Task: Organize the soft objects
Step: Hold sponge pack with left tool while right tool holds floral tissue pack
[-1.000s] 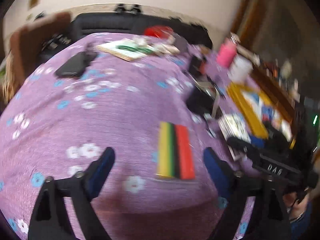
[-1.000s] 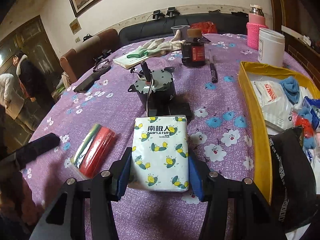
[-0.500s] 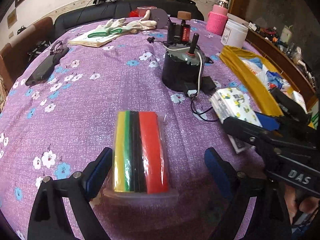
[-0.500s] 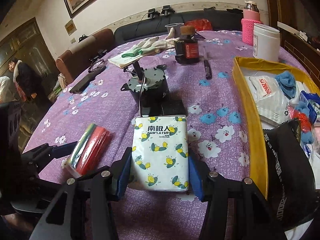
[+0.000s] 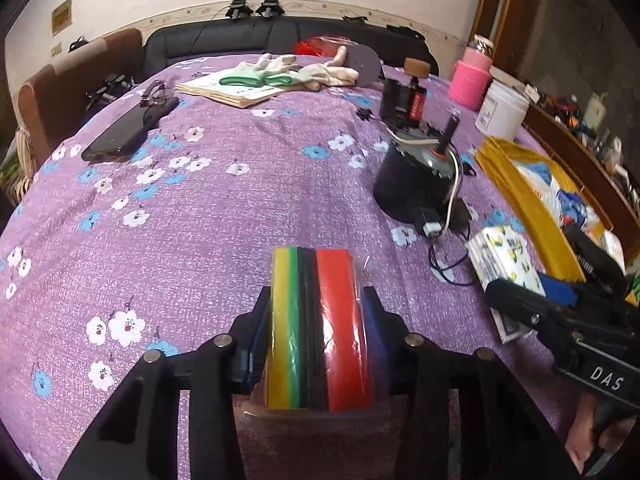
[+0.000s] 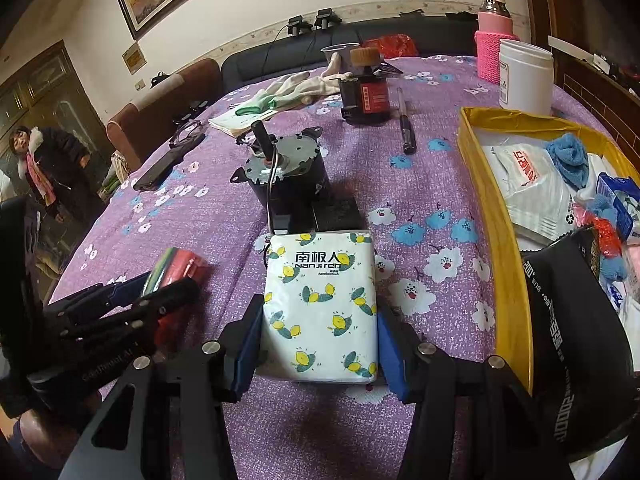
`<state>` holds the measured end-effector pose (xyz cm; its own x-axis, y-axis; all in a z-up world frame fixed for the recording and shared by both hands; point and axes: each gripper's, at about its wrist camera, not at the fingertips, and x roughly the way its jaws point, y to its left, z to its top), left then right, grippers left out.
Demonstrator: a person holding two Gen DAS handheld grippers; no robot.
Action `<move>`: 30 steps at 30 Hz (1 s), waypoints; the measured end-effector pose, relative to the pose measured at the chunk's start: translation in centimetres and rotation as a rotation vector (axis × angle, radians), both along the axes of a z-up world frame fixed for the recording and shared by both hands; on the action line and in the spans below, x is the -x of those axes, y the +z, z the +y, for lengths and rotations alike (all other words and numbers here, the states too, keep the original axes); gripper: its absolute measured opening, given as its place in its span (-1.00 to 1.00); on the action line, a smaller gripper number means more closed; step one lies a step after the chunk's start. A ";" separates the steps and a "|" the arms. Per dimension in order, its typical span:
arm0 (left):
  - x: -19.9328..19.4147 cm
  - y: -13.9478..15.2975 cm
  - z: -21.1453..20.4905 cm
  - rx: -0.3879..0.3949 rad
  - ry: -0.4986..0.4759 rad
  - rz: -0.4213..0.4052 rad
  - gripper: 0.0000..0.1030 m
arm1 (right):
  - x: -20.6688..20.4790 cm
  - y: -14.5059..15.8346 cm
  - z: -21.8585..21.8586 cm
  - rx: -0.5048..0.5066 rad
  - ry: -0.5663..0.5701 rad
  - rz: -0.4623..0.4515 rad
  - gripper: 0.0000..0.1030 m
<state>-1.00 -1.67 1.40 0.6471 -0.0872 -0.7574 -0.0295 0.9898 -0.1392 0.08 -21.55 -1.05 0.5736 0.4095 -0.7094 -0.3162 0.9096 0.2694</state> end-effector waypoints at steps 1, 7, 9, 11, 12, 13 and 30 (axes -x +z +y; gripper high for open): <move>0.1 0.1 0.3 0.016 0.006 -0.008 -0.20 | 0.0 0.0 0.0 0.000 -0.001 0.000 0.08; 0.3 0.3 1.6 0.087 0.038 -0.027 -0.20 | -0.1 -0.1 0.2 0.007 -0.006 -0.001 0.08; 0.4 0.3 1.8 0.100 0.044 -0.033 -0.20 | -0.2 -0.1 0.1 0.006 -0.009 -0.002 0.08; 0.4 0.4 1.9 0.104 0.047 -0.037 -0.20 | -0.2 -0.1 0.1 0.003 -0.008 -0.001 0.08; 0.4 0.4 1.9 0.104 0.048 -0.039 -0.20 | -0.2 -0.1 0.1 0.003 -0.007 -0.002 0.08; 0.4 0.4 1.9 0.102 0.050 -0.042 -0.20 | -0.1 -0.1 0.1 0.001 -0.004 -0.003 0.08; 1.4 1.7 1.4 0.028 0.079 -0.124 -0.20 | 0.3 0.1 0.5 -0.005 0.015 -0.012 0.09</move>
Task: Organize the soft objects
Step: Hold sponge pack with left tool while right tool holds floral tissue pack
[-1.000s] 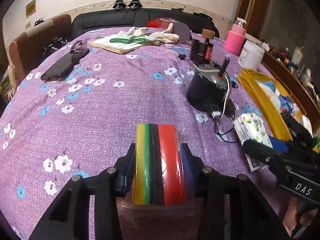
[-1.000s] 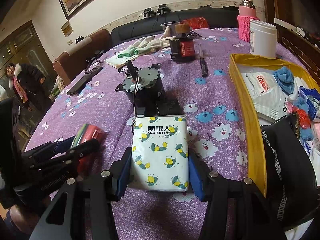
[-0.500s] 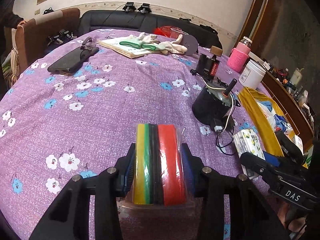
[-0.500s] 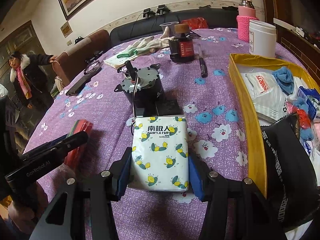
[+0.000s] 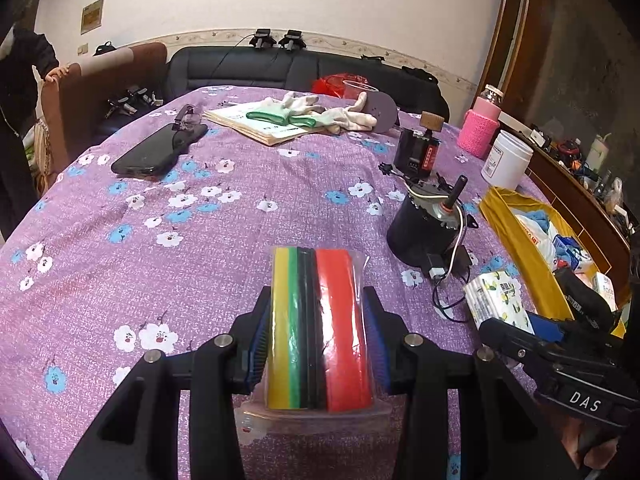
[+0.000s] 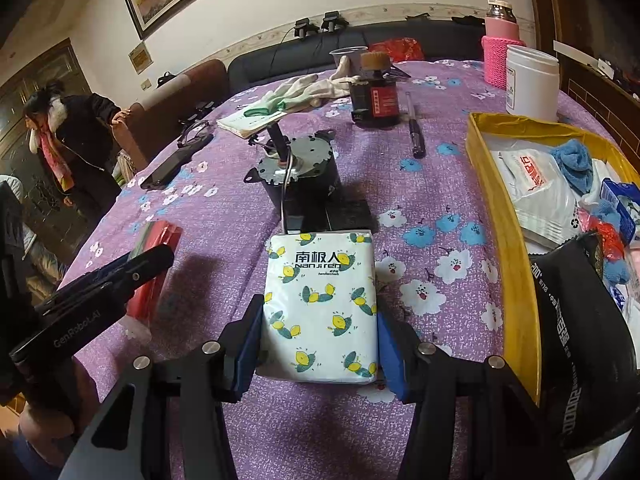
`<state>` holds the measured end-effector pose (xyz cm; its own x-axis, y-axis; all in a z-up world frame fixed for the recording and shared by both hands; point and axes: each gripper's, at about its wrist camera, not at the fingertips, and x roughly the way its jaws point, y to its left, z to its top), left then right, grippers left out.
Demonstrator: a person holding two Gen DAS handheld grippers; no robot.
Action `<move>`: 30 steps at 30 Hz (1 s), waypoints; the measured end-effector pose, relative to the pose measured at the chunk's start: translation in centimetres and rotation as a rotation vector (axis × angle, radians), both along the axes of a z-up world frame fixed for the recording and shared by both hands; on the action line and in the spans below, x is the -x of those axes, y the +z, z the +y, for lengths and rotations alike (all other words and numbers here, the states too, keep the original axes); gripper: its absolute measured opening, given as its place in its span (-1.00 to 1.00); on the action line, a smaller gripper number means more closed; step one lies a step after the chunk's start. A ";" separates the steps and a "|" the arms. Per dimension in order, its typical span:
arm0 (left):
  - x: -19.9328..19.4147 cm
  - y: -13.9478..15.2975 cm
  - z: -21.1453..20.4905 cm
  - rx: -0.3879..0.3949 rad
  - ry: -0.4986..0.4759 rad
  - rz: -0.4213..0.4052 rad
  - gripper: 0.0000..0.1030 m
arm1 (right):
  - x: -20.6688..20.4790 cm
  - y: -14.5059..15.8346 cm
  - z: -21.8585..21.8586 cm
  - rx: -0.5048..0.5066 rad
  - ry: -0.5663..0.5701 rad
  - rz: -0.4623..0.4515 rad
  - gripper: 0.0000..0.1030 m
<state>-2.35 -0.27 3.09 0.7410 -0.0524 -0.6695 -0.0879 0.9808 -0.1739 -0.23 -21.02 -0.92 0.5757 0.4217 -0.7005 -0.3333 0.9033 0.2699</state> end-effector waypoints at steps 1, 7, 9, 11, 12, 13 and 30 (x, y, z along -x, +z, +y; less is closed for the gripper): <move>0.0 0.0 0.0 0.000 0.000 0.001 -0.20 | 0.0 0.0 0.0 0.000 -0.001 0.000 0.09; 0.0 0.0 0.0 0.001 0.001 0.000 -0.20 | 0.0 0.0 0.1 0.001 0.003 0.000 0.09; 0.0 0.0 0.0 0.001 0.001 0.001 -0.20 | 0.0 0.0 0.1 0.000 0.003 -0.001 0.09; 0.0 0.0 0.0 0.001 0.000 0.001 -0.20 | 0.0 0.0 0.1 -0.001 0.004 -0.002 0.09; 0.0 0.0 0.0 0.000 -0.001 0.002 -0.20 | 0.0 0.0 0.1 -0.001 0.006 -0.002 0.09; 0.0 -0.1 0.0 -0.001 0.000 0.003 -0.20 | 0.0 0.0 0.2 0.000 0.007 -0.001 0.09; 0.0 0.0 -0.1 0.000 -0.001 -0.001 -0.20 | 0.1 0.0 0.2 -0.003 0.005 -0.005 0.09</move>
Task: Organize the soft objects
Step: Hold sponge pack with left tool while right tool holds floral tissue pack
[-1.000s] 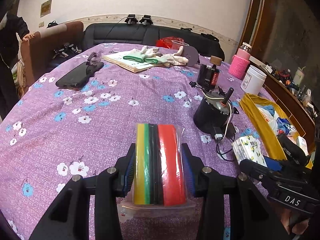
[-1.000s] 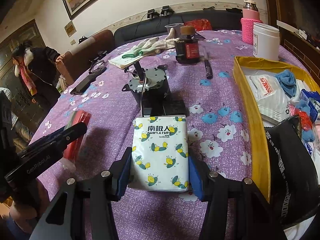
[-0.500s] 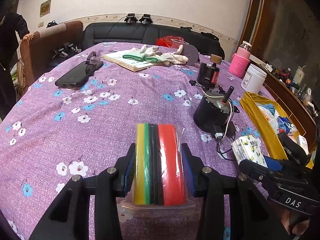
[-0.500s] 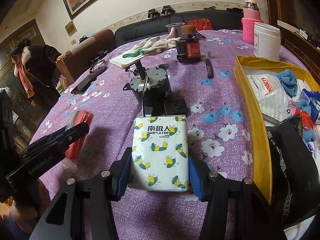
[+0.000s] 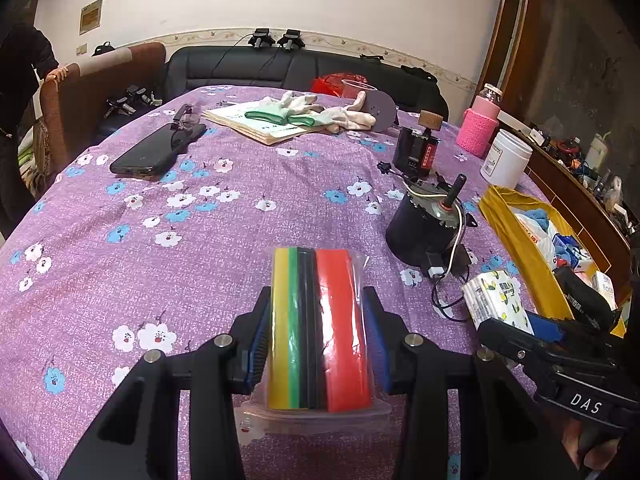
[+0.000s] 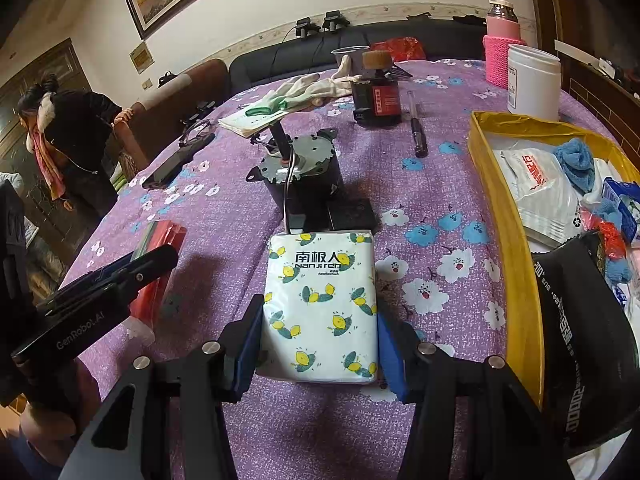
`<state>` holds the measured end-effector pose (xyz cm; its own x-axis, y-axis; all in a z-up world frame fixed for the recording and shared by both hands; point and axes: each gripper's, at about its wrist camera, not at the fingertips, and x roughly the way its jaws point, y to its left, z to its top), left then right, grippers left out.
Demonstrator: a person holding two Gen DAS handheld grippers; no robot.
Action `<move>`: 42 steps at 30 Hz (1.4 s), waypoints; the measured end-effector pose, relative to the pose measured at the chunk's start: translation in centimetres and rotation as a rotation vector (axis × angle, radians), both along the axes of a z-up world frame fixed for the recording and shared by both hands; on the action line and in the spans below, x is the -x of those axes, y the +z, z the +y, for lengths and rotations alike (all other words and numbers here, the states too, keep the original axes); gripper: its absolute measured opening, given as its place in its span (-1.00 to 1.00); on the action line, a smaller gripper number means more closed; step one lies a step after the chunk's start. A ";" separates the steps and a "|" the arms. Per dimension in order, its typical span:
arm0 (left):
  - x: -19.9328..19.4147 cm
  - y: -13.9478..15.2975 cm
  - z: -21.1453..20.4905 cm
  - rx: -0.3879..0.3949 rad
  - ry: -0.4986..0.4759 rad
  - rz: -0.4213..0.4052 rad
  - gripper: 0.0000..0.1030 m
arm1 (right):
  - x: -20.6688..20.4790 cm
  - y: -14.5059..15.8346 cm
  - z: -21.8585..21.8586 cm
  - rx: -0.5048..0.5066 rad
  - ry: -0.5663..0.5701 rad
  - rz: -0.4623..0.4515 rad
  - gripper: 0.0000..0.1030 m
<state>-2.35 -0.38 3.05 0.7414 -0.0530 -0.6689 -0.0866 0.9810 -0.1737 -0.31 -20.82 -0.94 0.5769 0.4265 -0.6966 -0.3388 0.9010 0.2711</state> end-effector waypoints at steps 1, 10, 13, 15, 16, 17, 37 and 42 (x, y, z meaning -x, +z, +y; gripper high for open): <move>0.0 0.0 0.0 0.000 0.000 0.000 -0.20 | 0.0 0.0 0.0 -0.001 0.000 -0.001 0.09; 0.0 0.0 0.0 0.000 0.000 -0.001 -0.20 | 0.1 0.1 -0.1 -0.007 -0.001 -0.002 0.09; 0.0 0.1 0.0 0.001 0.001 -0.002 -0.20 | 0.1 0.2 -0.1 -0.008 -0.001 -0.004 0.09; 0.0 0.1 0.0 0.001 0.001 -0.004 -0.20 | 0.1 0.2 -0.1 -0.007 -0.002 -0.005 0.09; 0.0 0.1 0.0 0.000 0.001 -0.004 -0.20 | 0.1 0.2 -0.1 -0.008 -0.001 -0.004 0.09; 0.0 0.1 0.0 -0.002 0.000 -0.004 -0.20 | 0.1 0.2 -0.1 -0.008 -0.001 -0.004 0.09; 0.0 0.0 0.0 -0.001 0.001 -0.005 -0.20 | 0.2 0.3 -0.1 -0.019 0.005 -0.003 0.09; 0.0 0.0 -0.1 0.001 -0.006 -0.007 -0.20 | 0.0 0.4 -0.4 -0.030 -0.001 -0.003 0.09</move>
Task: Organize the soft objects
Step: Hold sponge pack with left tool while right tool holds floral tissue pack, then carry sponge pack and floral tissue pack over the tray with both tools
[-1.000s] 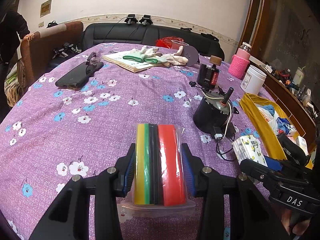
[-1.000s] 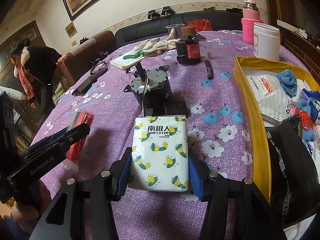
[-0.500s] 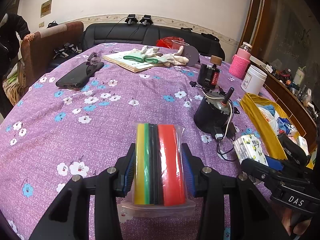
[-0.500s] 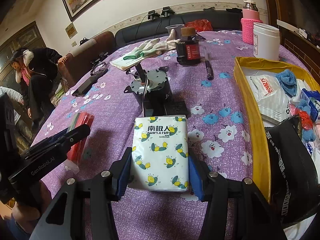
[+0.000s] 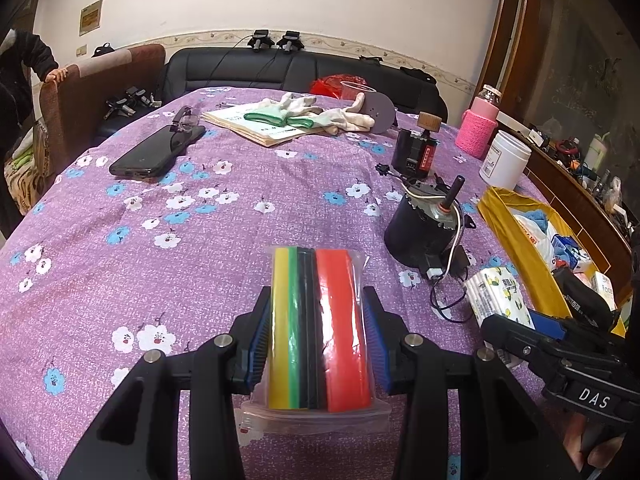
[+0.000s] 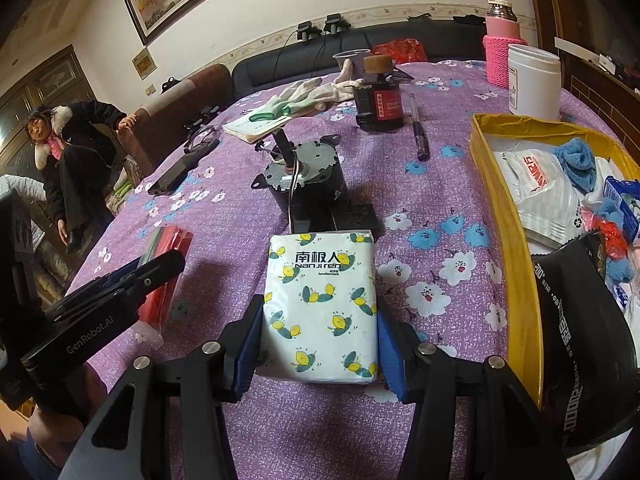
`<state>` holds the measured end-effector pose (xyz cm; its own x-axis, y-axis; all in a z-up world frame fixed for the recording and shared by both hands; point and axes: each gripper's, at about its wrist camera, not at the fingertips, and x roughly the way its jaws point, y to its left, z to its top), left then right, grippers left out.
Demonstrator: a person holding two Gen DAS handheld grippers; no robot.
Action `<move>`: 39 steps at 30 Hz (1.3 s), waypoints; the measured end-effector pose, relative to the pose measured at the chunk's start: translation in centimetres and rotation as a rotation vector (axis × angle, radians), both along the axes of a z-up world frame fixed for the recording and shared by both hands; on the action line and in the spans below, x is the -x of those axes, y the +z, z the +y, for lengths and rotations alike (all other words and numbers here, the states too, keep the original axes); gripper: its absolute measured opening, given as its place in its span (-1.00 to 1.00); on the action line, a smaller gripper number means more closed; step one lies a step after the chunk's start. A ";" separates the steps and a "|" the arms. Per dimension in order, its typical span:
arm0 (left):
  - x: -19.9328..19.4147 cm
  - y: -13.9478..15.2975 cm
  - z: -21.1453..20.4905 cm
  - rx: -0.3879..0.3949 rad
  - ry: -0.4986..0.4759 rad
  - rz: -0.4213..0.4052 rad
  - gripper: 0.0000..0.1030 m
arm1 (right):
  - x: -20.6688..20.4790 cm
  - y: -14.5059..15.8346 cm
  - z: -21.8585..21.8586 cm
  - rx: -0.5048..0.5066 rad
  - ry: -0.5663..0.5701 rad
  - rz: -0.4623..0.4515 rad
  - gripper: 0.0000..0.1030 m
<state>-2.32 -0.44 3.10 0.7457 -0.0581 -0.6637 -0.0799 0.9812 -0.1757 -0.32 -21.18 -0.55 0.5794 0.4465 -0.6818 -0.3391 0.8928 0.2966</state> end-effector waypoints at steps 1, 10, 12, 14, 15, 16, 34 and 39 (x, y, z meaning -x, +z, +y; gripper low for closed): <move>0.0 0.0 -0.1 -0.003 -0.002 -0.001 -0.20 | 0.0 0.0 0.0 -0.002 -0.002 0.000 0.09; 1.4 1.6 -3.1 -0.018 -0.075 -0.011 -0.20 | 1.1 2.4 -1.8 -0.059 -0.046 -0.076 0.09; 1.7 2.1 -4.0 -0.011 -0.095 -0.011 -0.20 | 1.6 3.2 -2.6 -0.082 -0.052 -0.091 0.09; 1.9 2.7 -5.1 -0.028 -0.109 -0.020 -0.20 | 2.2 4.0 -3.6 -0.094 -0.067 -0.115 0.09; 2.0 2.9 -5.7 -0.038 -0.115 -0.025 -0.20 | 2.5 4.2 -4.2 -0.097 -0.074 -0.122 0.09; 2.0 3.1 -6.2 -0.042 -0.120 -0.027 -0.20 | 2.8 4.4 -4.8 -0.100 -0.084 -0.126 0.09; 0.4 5.7 -19.2 -0.057 -0.354 -0.057 -0.20 | 5.2 6.0 -19.2 -0.333 -0.193 -0.111 0.09; 0.2 5.5 -22.9 -0.069 -0.419 -0.049 -0.20 | 5.7 6.7 -21.7 -0.262 -0.292 -0.159 0.09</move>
<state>-2.56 -23.34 8.63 0.6978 -0.3190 -0.6413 0.3347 0.9368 -0.1019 -6.06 -42.88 6.18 0.7959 0.3945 -0.4592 -0.1432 0.8596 0.4904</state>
